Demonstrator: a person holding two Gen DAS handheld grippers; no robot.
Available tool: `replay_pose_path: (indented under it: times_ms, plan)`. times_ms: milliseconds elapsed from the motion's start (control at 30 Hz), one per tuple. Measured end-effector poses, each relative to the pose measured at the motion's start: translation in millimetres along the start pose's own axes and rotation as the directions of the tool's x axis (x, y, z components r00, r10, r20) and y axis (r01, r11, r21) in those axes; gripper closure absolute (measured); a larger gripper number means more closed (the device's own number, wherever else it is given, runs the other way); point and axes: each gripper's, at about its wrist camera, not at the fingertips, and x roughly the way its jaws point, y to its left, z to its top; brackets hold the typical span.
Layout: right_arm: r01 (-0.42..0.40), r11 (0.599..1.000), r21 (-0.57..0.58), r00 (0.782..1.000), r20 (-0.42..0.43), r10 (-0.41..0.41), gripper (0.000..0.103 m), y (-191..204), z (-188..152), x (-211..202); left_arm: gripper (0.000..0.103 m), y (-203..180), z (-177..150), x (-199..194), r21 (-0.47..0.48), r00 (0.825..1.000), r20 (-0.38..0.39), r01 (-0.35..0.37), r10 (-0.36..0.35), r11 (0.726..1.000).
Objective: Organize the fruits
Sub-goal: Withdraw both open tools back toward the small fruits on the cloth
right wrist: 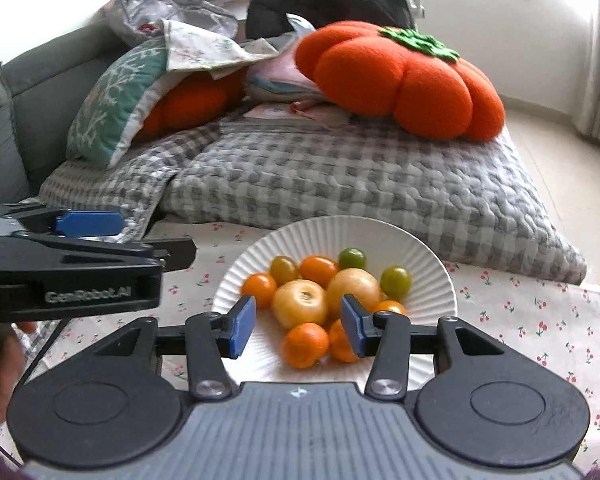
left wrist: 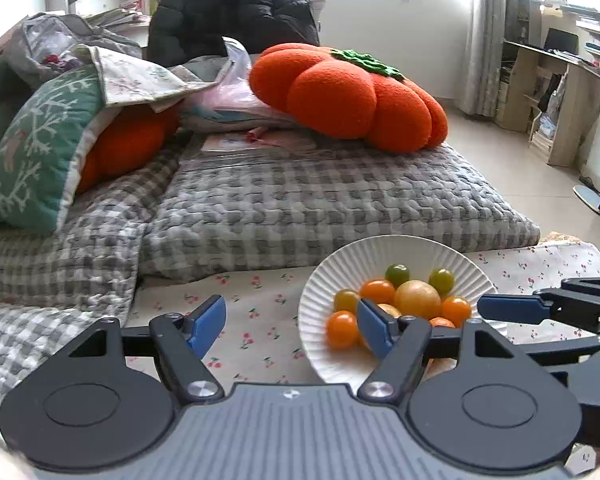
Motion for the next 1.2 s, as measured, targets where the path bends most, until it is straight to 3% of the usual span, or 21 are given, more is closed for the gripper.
replay_pose_path:
  times_ms: [200, 600, 800, 933, 1033, 1200]
  plan:
    - [0.027, 1.000, -0.015, 1.000, 0.006, -0.027, 0.056, 11, -3, -22, 0.032, 7, -5, -27, 0.003, 0.999, 0.037, -0.020, 0.020, 1.000]
    - [0.102, 0.994, 0.036, 0.994, 0.026, -0.103, 0.050, 32, -32, -67, 0.029, 16, -28, -77, -0.087, 0.999, 0.000, -0.038, 0.038, 0.996]
    - [0.090, 0.994, 0.062, 0.996, 0.022, -0.092, 0.050, 43, -50, -74, 0.027, 33, -47, -94, -0.139, 0.999, -0.016, -0.046, 0.044, 0.989]
    - [0.027, 0.990, 0.139, 0.999, 0.021, -0.030, 0.049, 40, -66, -70, 0.025, 44, -71, -92, -0.220, 1.000, -0.024, 0.007, -0.013, 0.976]
    - [0.010, 0.986, 0.164, 1.000, 0.021, -0.013, 0.049, 38, -74, -60, 0.026, 52, -85, -70, -0.314, 0.982, -0.158, 0.054, -0.108, 0.948]
    - [0.018, 0.984, 0.176, 0.999, 0.033, -0.024, 0.049, 29, -91, -37, 0.026, 52, -88, -56, -0.182, 0.990, -0.140, -0.011, -0.015, 0.983]
